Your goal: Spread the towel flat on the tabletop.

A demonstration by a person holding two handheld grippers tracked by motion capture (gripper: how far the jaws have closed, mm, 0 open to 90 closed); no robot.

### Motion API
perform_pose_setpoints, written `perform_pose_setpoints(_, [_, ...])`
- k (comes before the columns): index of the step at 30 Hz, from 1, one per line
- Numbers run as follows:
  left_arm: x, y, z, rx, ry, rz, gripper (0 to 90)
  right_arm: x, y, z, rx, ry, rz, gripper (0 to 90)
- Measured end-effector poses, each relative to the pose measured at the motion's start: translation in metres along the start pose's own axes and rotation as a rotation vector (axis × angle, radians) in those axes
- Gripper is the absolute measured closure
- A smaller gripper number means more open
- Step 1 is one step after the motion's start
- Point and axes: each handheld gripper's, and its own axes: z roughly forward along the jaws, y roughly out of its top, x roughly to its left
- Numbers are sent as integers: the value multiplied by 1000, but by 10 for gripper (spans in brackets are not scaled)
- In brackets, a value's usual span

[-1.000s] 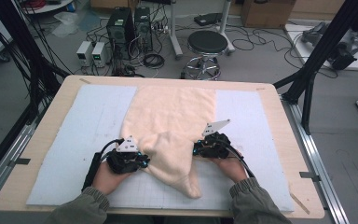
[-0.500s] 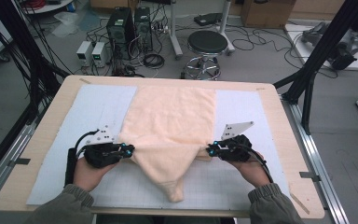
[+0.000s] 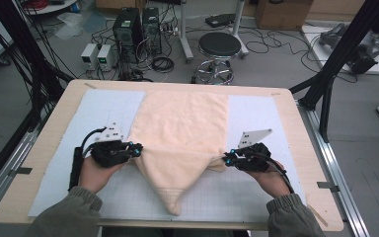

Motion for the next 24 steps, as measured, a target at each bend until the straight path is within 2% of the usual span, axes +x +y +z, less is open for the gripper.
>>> perform_pose_setpoints(2, [3, -1, 9, 5, 13, -10, 727, -6, -3, 5, -6, 1, 32, 724])
perform_pose_setpoints(5, [3, -3, 1, -8, 1, 5, 599, -5, -3, -1, -42, 7, 36, 656])
perform_pose_setpoints(9, [0, -13, -19, -31, 3, 17, 529, 1, -3, -15, -107, 2, 25, 615])
perform_pose_setpoints(13, [-9, -32, -32, -49, -38, 11, 516, 17, 1, -18, -138, 34, -29, 606])
perform_pose_setpoints(15, [-17, -40, -31, -42, -78, 19, 520, 29, 4, -11, -131, 59, -70, 604])
perform_pose_setpoints(17, [-26, -46, -27, -18, -94, 46, 524, 39, 6, 0, -117, 86, -99, 596])
perform_pose_setpoints(19, [-33, -49, -19, 4, -118, 55, 519, 45, 7, 15, -92, 107, -120, 578])
perform_pose_setpoints(21, [-39, -52, -8, 37, -137, 79, 505, 48, 7, 30, -62, 132, -121, 563])
perform_pose_setpoints(24, [-45, -53, 9, 88, -144, 122, 466, 49, 7, 52, -26, 140, -117, 545])
